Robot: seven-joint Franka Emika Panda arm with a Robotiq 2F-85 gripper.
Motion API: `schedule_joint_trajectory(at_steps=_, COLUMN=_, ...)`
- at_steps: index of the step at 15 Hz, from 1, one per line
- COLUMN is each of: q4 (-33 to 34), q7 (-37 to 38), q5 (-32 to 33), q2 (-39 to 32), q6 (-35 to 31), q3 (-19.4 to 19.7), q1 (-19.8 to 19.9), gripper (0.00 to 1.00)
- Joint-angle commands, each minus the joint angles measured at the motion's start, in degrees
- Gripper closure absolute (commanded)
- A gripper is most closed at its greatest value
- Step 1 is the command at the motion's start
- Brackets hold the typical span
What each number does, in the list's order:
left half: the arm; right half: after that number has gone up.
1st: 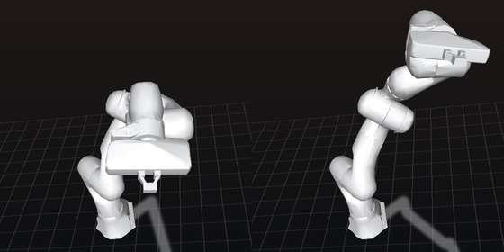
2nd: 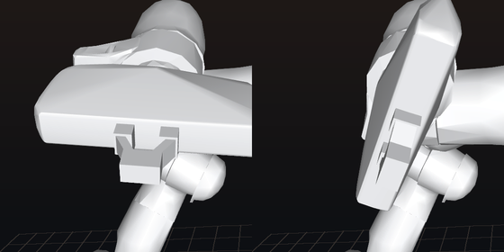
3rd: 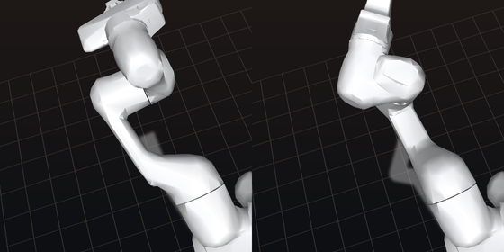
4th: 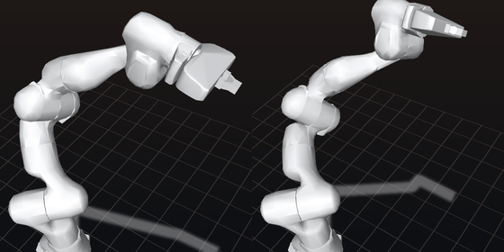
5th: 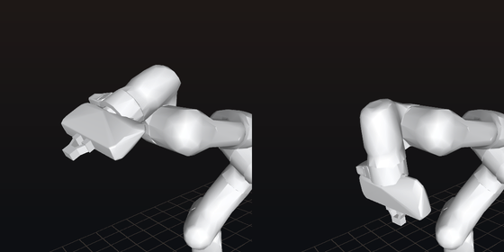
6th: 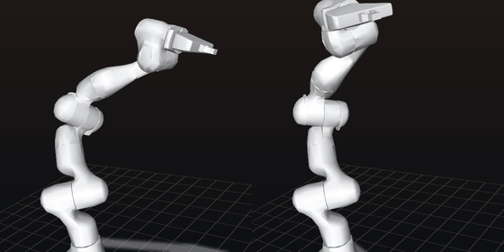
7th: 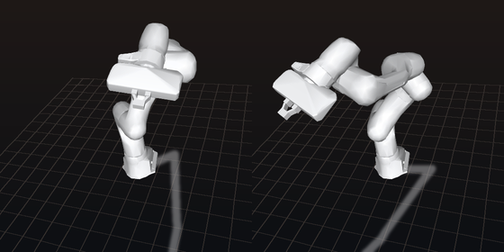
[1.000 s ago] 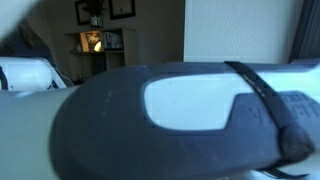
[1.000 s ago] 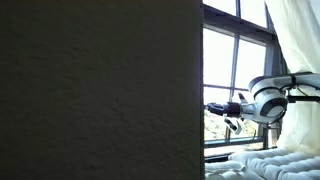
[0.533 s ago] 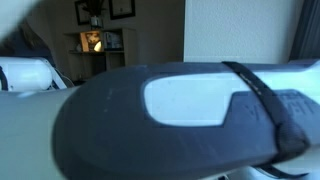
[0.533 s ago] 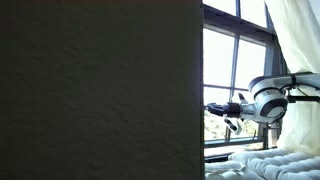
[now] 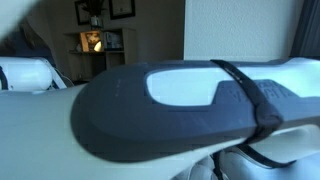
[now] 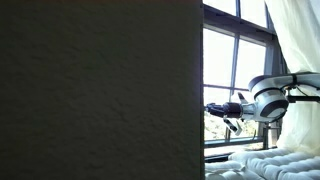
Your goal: Open the slot in the window screen
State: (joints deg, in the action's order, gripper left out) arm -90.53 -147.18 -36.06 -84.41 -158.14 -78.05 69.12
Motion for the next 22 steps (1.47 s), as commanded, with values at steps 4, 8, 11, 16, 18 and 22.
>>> schedule_joint_trajectory(at_steps=4, q4=-0.06, q7=0.98, q5=1.29, q2=0.0, q6=-0.01, q3=0.0, q1=-0.02, gripper=0.99)
schedule_joint_trajectory(at_steps=8, q4=-0.06, q7=1.05, q5=1.35, q2=0.0, q6=-0.01, q3=0.0, q1=-0.04, gripper=0.99)
schedule_joint_trajectory(at_steps=11, q4=-0.06, q7=1.05, q5=1.35, q2=0.0, q6=-0.01, q3=0.0, q1=-0.04, gripper=0.99)
schedule_joint_trajectory(at_steps=16, q4=0.05, q7=1.16, q5=1.33, q2=0.01, q6=0.03, q3=0.02, q1=-0.11, gripper=1.0)
schedule_joint_trajectory(at_steps=18, q4=0.22, q7=1.07, q5=1.5, q2=0.24, q6=-0.08, q3=0.06, q1=-0.34, gripper=1.0)
schedule_joint_trajectory(at_steps=22, q4=0.37, q7=0.67, q5=1.43, q2=0.17, q6=-0.61, q3=-0.47, q1=-0.57, gripper=1.0)
